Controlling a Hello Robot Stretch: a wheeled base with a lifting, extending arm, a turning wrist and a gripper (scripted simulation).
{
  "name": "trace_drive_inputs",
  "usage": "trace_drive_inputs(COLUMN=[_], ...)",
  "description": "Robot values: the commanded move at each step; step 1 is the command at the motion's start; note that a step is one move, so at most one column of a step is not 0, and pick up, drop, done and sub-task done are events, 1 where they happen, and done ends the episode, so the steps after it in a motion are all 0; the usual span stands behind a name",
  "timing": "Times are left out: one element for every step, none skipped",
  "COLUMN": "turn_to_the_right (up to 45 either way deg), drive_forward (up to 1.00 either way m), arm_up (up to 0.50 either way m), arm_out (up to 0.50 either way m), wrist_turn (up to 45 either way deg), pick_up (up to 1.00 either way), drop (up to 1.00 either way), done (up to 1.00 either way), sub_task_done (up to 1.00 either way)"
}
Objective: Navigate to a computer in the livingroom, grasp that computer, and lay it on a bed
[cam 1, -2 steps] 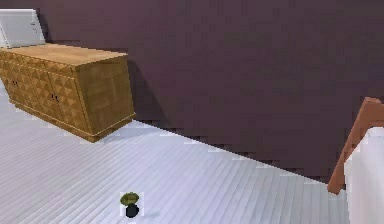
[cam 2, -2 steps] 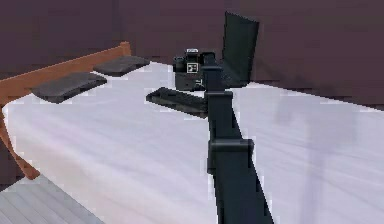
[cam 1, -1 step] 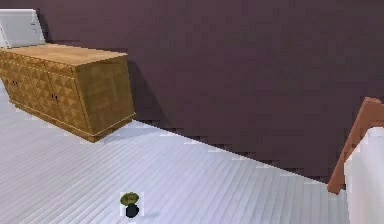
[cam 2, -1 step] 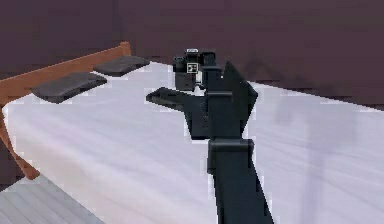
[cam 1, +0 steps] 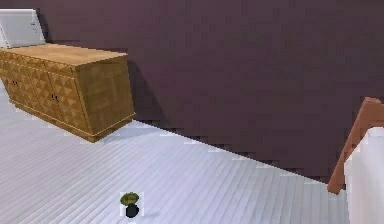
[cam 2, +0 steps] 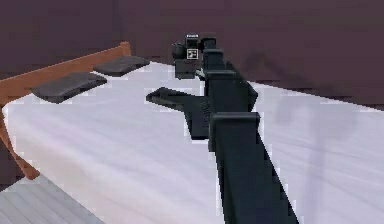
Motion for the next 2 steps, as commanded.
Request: trace_drive_inputs(turn_to_the_right=[0.0,0.0], drive_forward=[0.0,0.0], arm_up=[0.0,0.0], arm_out=[-0.08,0.0], wrist_turn=[0.0,0.0], pick_up=[0.0,0.0], drop=[0.0,0.0], done=[0.0,1.0], sub_task_done=[0.0,0.0])
